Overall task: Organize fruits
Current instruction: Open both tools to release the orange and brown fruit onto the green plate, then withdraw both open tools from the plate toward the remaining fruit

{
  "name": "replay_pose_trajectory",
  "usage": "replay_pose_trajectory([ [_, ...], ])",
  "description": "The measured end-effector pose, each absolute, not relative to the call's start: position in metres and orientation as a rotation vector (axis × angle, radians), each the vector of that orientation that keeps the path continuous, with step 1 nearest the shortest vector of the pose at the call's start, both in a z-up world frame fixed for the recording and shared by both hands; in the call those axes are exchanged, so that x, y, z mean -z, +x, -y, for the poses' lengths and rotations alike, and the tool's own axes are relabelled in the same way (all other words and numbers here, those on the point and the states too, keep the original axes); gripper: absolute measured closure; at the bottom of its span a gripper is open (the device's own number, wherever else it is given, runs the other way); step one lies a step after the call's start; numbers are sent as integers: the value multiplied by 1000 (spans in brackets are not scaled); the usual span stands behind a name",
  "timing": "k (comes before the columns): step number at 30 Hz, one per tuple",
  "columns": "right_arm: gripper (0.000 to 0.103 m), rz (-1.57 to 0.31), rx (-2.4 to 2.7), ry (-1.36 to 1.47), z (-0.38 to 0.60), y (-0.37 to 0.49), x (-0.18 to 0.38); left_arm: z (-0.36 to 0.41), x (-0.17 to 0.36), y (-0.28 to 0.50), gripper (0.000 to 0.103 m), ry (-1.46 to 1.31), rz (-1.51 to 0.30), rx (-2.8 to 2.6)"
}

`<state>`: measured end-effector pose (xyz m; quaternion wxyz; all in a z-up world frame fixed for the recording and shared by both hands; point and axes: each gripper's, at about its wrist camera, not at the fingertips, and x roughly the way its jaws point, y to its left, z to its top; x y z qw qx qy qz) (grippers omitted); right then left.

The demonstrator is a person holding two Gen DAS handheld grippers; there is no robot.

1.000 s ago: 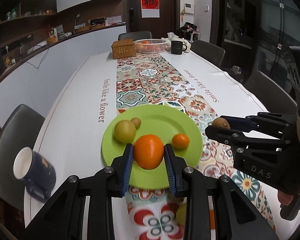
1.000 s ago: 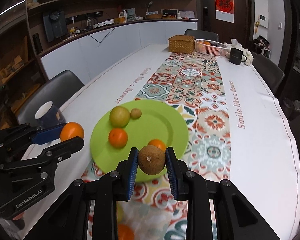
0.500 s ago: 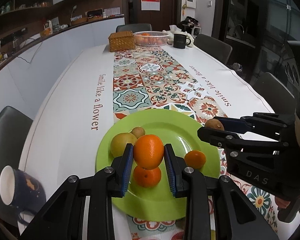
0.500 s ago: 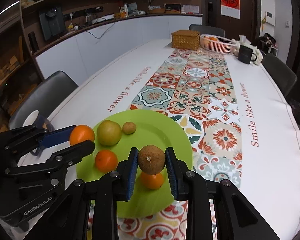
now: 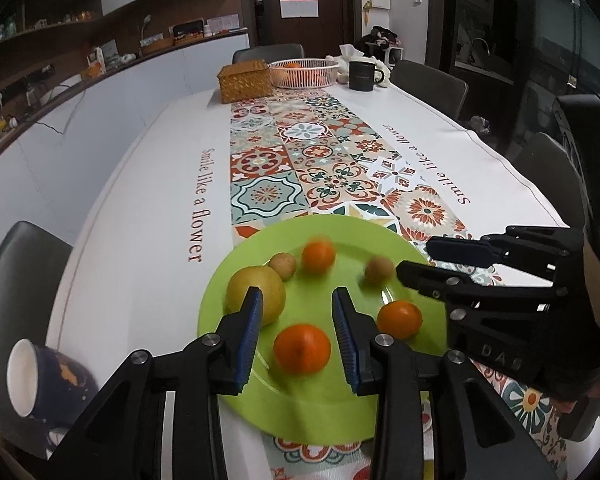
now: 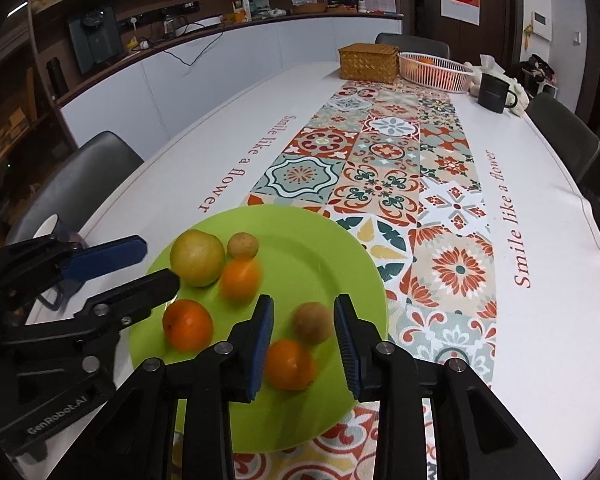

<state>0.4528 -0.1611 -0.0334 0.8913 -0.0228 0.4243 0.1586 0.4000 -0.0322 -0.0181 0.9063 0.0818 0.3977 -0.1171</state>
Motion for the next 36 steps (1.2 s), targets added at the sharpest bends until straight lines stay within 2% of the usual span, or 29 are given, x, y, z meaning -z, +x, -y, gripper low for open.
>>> replay_pose_trajectory([
  [20,65,-723,-308,-14,181,345,-28,20,-30,297,55,119,-718,181],
  [22,65,-708,-309,-23,179,336,-31,18,-35,285,53,118,-703,182],
  [25,59,-689,-315,-27,177,319,-36,17,-38,270,51,114,-692,183],
  [36,59,-674,-362,-81,177,269,-40,21,-39,218,46,132,-654,187],
])
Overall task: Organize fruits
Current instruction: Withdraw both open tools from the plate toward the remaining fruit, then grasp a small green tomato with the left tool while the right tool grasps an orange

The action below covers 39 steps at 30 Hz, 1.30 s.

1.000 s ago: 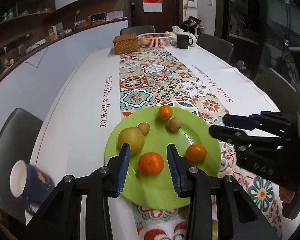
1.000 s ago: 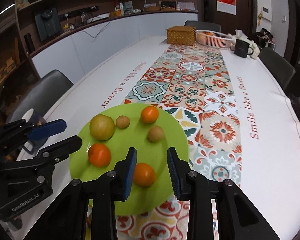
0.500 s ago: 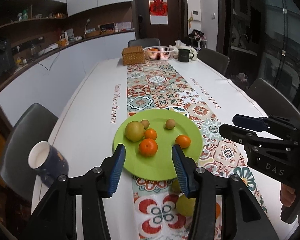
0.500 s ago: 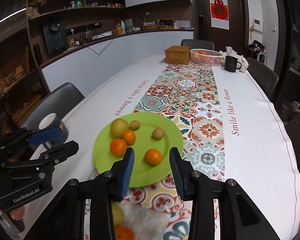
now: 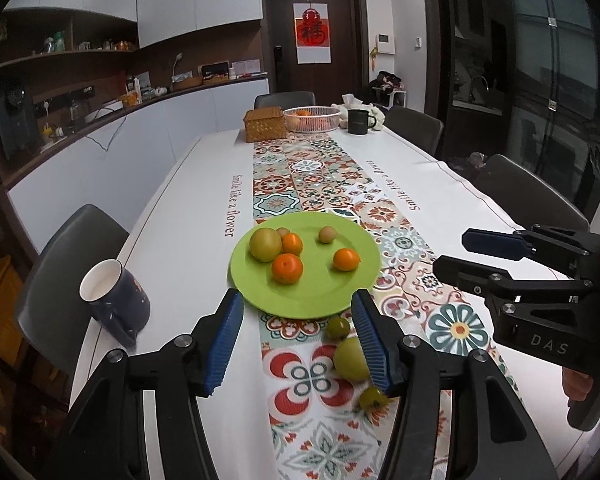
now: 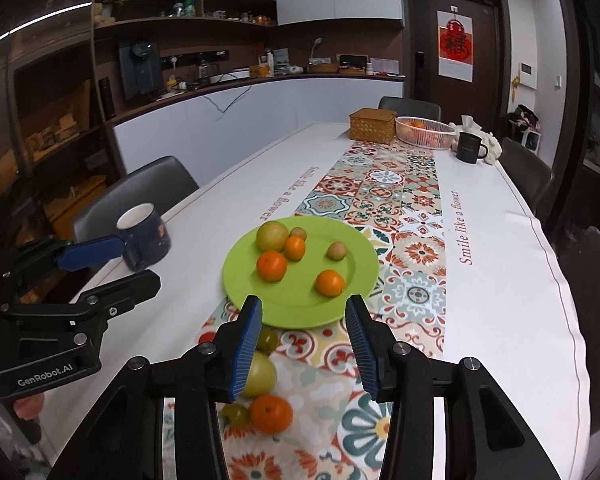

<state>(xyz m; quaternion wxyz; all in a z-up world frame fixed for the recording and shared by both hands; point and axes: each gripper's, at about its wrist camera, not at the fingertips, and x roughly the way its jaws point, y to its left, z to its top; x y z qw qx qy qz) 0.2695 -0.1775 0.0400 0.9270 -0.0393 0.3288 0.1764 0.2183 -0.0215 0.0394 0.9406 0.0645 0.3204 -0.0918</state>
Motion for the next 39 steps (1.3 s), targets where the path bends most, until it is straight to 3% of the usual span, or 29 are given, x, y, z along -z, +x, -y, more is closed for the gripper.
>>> replay_pose_trajectory([
  [16,52,-713,-441,-244,176,224,-17,41,-15,169,41,222,-609,256],
  [39,52,-921,-635,-500,146,245,50,56,48,183,41,325,-767,442],
])
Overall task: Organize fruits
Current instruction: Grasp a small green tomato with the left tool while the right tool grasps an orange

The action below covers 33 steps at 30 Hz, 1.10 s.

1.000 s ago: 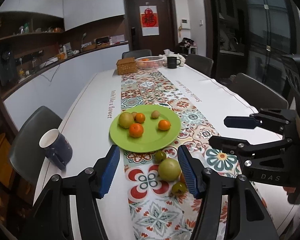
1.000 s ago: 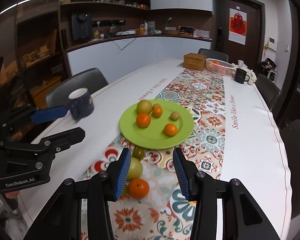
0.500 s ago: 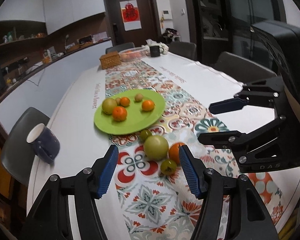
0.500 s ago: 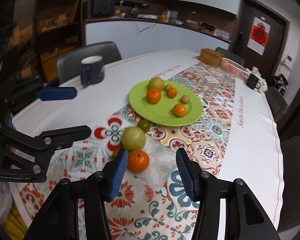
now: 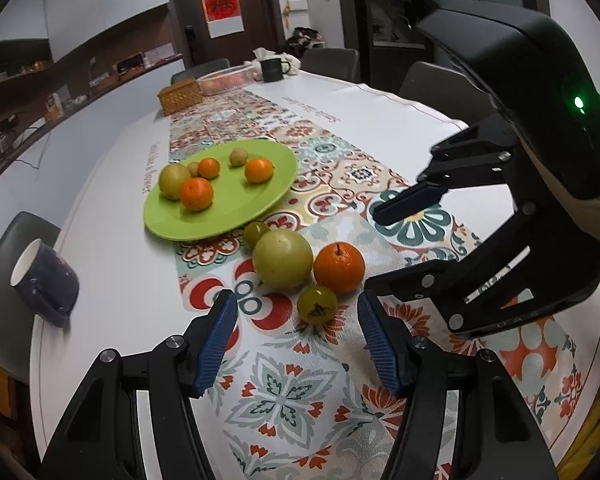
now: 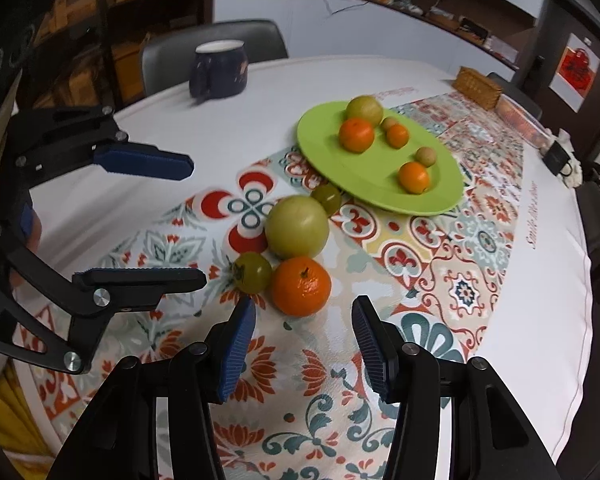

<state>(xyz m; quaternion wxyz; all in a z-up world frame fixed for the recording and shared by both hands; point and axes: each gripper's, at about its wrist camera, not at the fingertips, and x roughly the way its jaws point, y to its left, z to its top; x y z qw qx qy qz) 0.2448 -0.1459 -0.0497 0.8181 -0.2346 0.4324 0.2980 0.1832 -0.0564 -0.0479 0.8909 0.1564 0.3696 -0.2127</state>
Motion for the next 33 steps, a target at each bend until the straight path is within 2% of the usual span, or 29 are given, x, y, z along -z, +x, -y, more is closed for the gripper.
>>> replay_pose_trajectory([
  [14,52,-959,-703,-588,133,264,67,63,77,211,43,357,-851,526],
  [28,52,-1008,-707,-480,140,282,82,66,93,226,59,315,-899,526],
  [31,61,-1019,-712,-417,145,283,83,67,92,227,62,303,-897,525],
  [33,61,-1007,-676,-392,150,282,84,68,92,228,64,301,-898,526],
])
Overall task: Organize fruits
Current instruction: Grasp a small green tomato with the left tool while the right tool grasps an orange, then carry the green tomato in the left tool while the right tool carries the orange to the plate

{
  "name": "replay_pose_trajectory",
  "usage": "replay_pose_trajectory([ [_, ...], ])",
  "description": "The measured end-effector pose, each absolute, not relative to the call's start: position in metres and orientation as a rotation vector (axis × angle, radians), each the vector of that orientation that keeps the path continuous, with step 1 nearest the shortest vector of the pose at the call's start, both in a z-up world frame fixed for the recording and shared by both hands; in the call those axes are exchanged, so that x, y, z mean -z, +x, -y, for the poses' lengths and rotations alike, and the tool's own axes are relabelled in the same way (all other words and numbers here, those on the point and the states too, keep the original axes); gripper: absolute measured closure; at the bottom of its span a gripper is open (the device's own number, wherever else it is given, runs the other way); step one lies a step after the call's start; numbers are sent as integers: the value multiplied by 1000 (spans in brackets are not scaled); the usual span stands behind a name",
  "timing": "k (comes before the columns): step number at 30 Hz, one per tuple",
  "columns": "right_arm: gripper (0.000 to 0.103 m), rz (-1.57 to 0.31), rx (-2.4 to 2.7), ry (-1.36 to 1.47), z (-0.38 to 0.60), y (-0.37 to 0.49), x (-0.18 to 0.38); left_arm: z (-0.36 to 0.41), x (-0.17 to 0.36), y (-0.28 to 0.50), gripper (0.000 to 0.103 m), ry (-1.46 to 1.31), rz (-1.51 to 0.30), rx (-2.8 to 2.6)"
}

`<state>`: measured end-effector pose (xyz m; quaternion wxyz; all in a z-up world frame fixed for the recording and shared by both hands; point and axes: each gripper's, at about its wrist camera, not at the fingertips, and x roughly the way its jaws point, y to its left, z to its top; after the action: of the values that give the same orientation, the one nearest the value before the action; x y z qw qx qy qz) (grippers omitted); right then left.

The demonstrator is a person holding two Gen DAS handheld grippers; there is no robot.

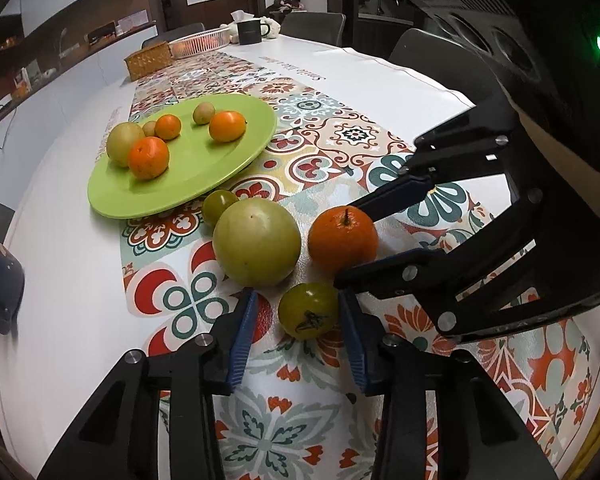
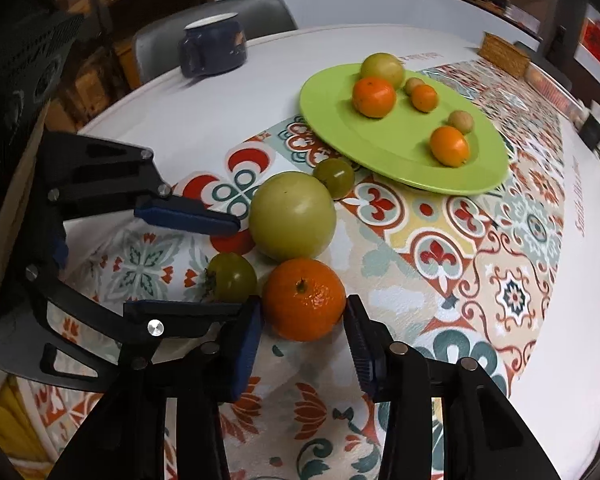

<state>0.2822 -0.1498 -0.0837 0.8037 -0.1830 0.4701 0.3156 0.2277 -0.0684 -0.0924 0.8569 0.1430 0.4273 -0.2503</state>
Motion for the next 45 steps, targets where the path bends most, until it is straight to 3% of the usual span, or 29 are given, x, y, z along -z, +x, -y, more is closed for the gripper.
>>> replay_pose_trajectory([
  [6,61,-997,-604,-306,165,276,84,72,93,227,73,299,-906,532],
  [21,61,-955,-493,-173,182,254,73,64,81,212,73,207,-898,469],
  [45,61,-803,-428,-98,185,234,19,47,15,188,73,133,-740,386],
])
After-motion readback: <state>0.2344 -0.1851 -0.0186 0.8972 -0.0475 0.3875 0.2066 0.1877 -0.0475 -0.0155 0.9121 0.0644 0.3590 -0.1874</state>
